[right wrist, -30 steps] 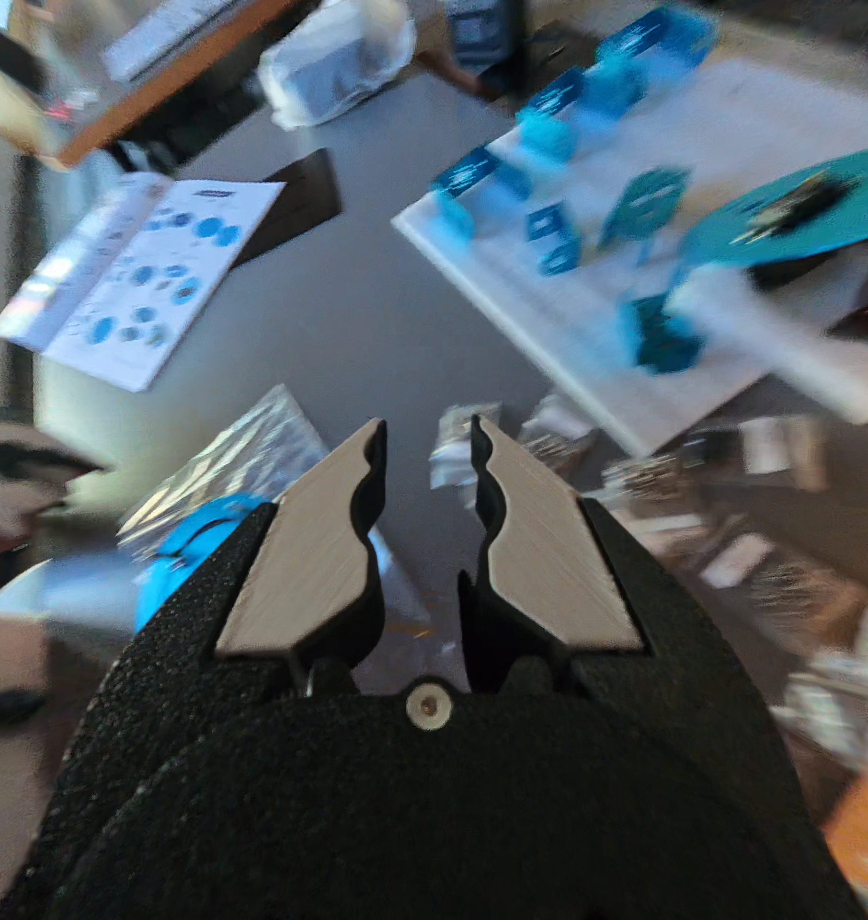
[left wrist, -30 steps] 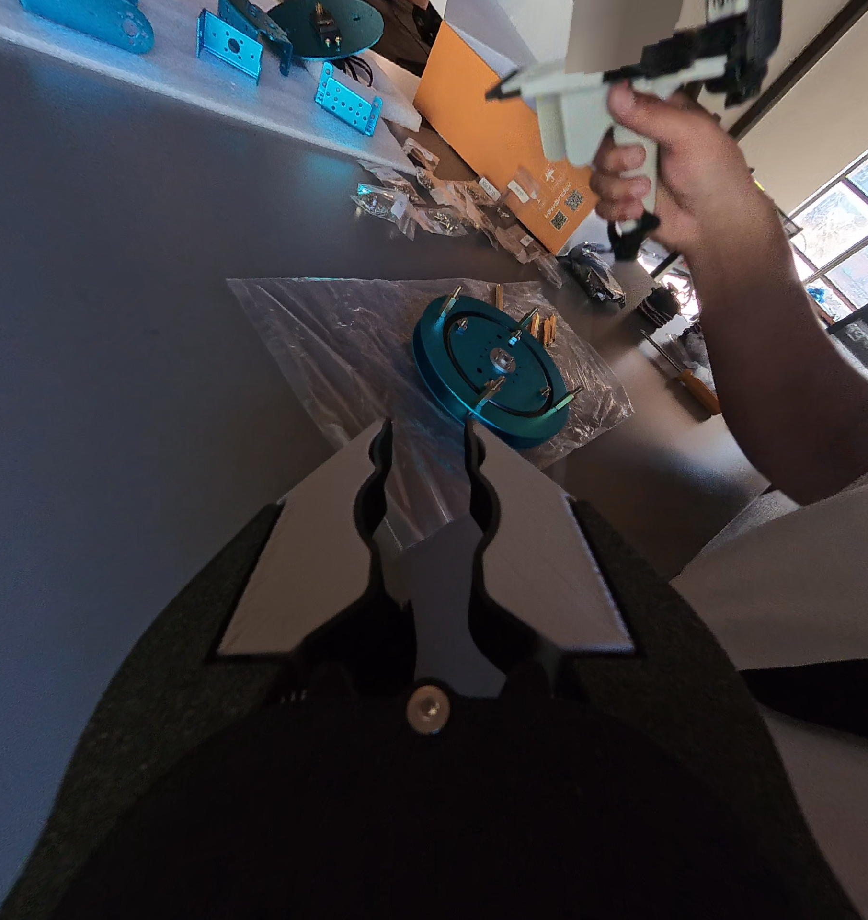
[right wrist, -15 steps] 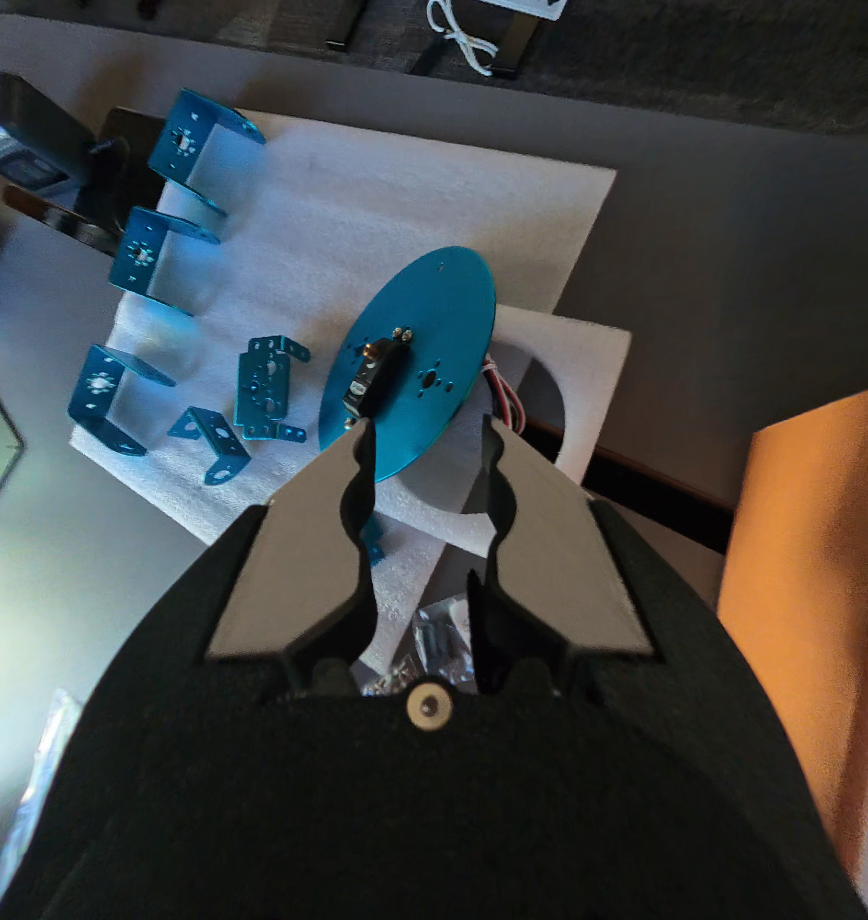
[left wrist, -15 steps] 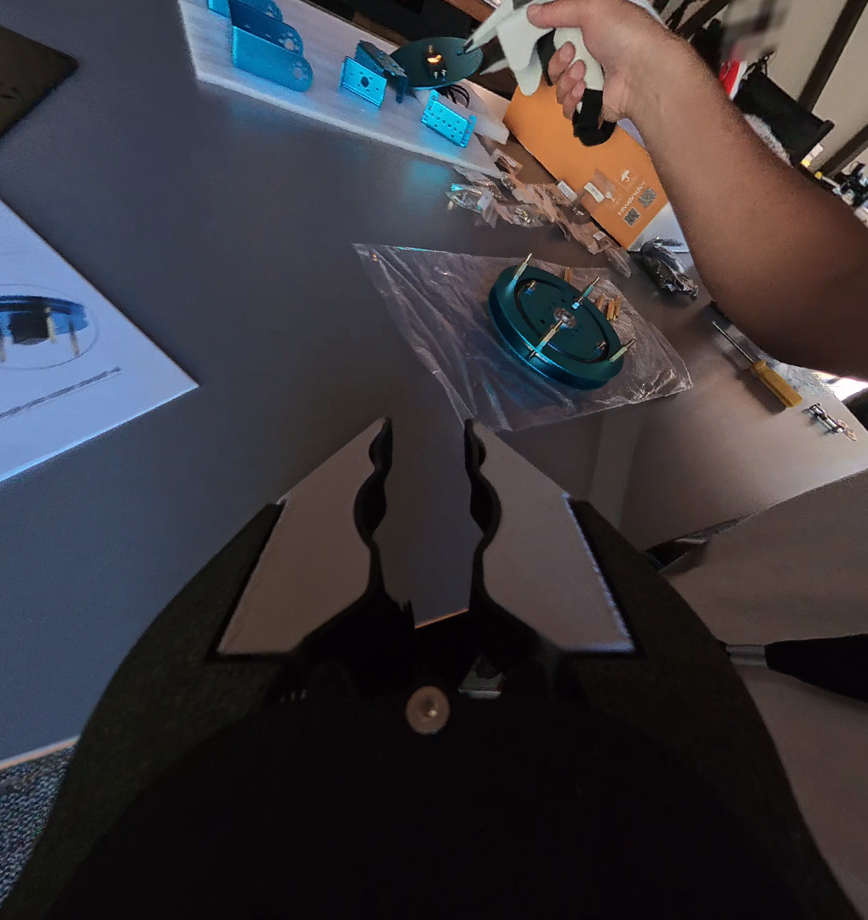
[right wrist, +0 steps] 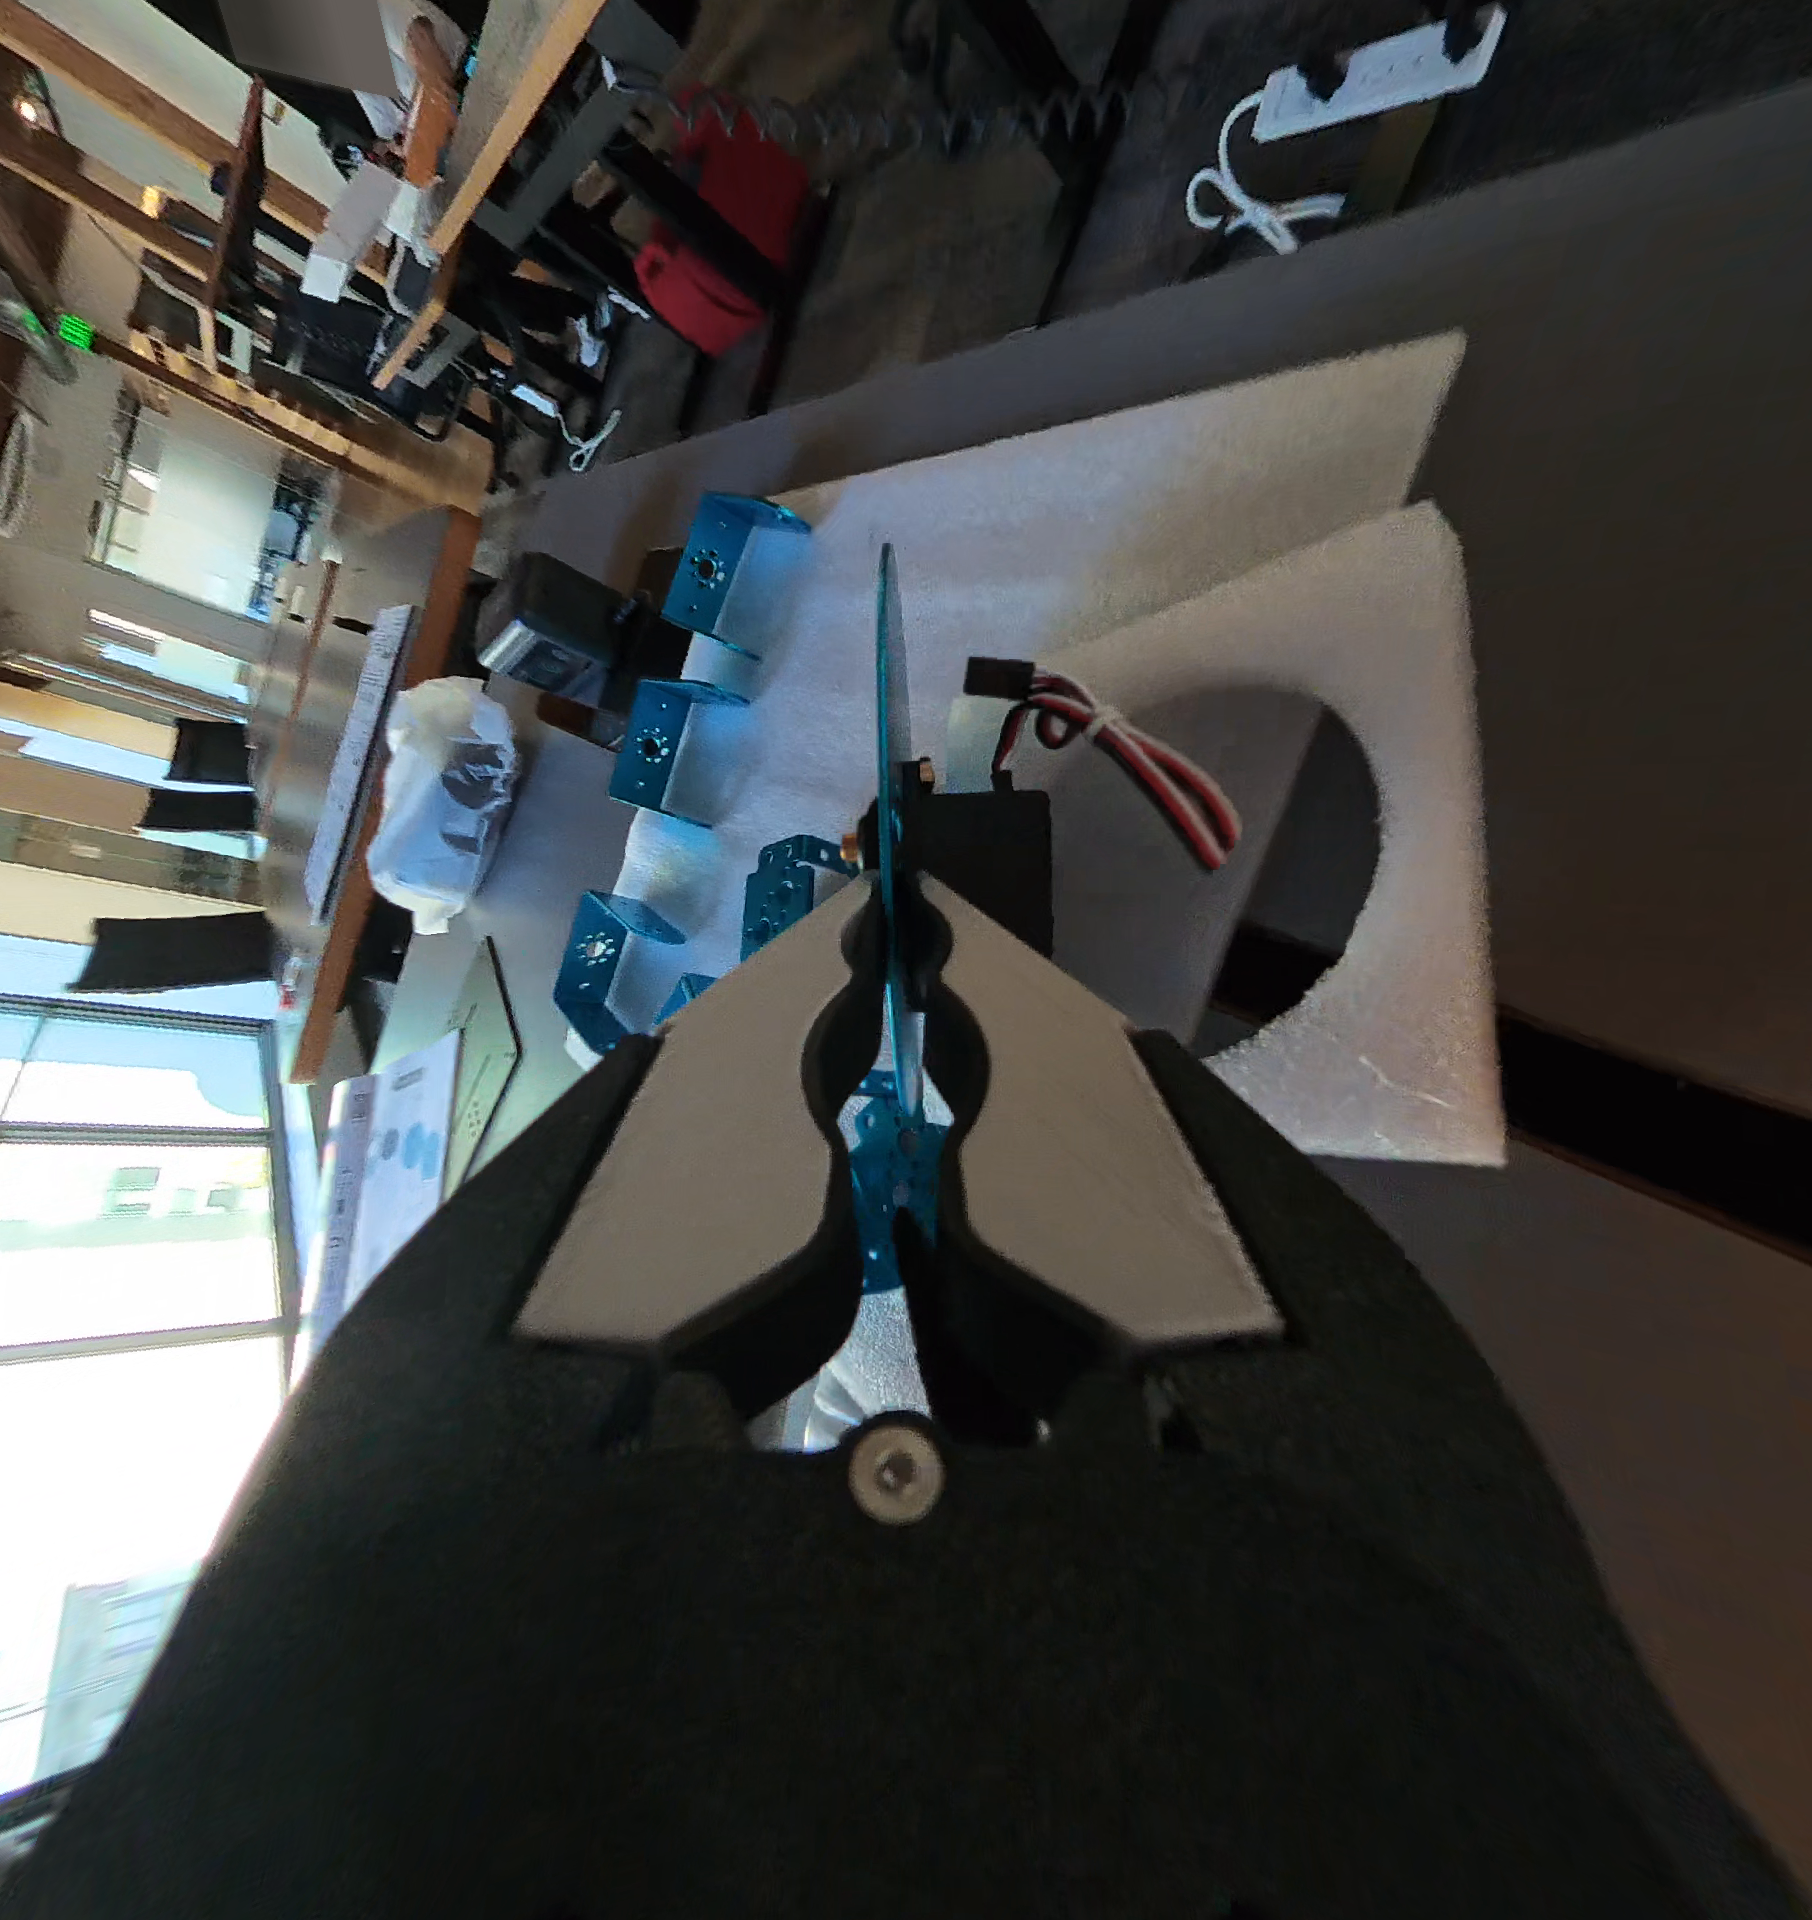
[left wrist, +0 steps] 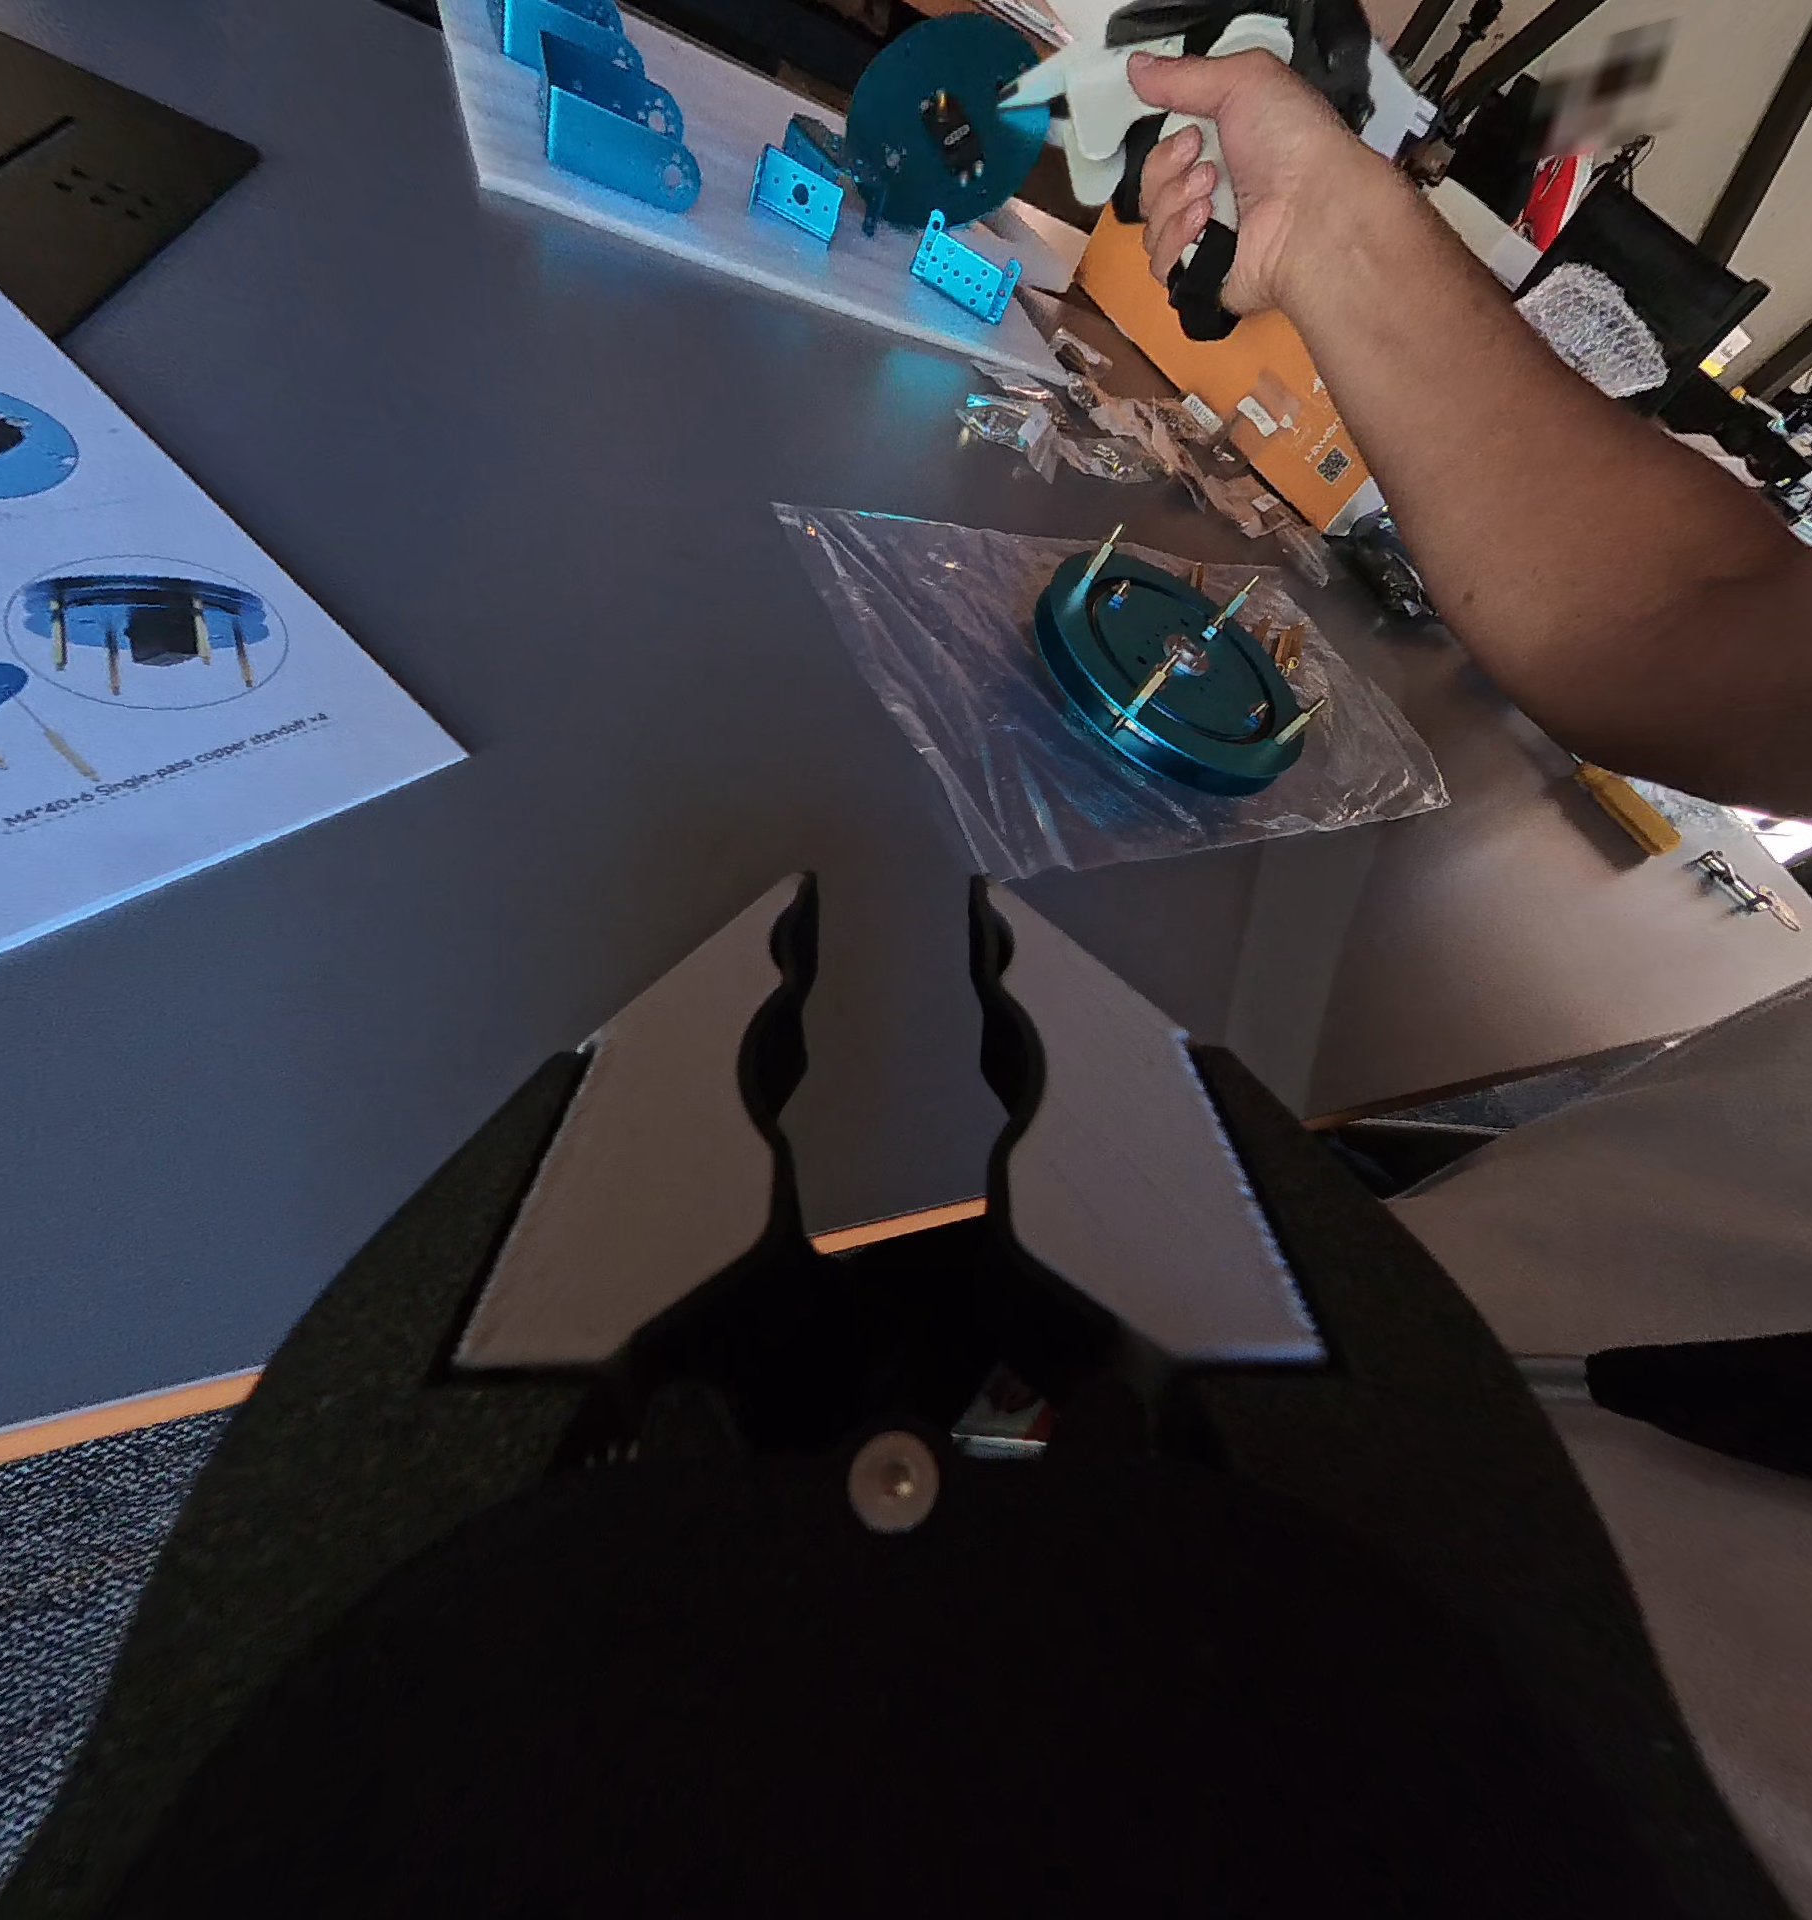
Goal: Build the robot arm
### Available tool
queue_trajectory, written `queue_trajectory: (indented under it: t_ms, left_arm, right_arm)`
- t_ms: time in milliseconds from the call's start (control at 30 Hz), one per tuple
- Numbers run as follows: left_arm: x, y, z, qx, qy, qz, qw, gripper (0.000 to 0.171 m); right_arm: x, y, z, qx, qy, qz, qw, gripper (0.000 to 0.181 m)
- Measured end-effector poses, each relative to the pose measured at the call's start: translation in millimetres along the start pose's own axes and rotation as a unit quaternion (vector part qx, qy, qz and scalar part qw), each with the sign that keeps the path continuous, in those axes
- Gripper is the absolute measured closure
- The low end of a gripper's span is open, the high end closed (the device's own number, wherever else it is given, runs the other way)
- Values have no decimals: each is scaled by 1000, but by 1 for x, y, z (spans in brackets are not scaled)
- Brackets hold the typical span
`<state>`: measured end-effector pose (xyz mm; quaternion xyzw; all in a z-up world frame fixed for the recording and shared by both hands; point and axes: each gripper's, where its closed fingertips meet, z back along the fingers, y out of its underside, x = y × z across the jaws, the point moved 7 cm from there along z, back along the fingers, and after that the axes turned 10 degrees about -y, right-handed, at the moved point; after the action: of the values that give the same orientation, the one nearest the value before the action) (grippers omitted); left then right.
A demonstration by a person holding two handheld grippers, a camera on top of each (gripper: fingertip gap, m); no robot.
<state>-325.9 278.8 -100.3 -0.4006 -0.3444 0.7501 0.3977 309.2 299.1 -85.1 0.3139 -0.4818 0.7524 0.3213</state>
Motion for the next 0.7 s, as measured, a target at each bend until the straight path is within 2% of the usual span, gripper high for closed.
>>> queue_trajectory:
  t_ms: [200,367,533,700]
  left_arm:
    - [-10,-1,-4,3,12,-11,1000,143]
    - [-14,-4,-14,8,18,-13,1000,143]
    - [-16,-13,-22,5,27,-15,1000,143]
    - [-16,-16,-25,9,25,-31,999,144]
  right_arm:
    - [47,-14,22,-36,-25,60,997,181]
    - [124,3,62,-41,-106,128,985,181]
    - [197,68,107,-13,-214,158,964,181]
    - [219,155,136,18,-289,114,950,181]
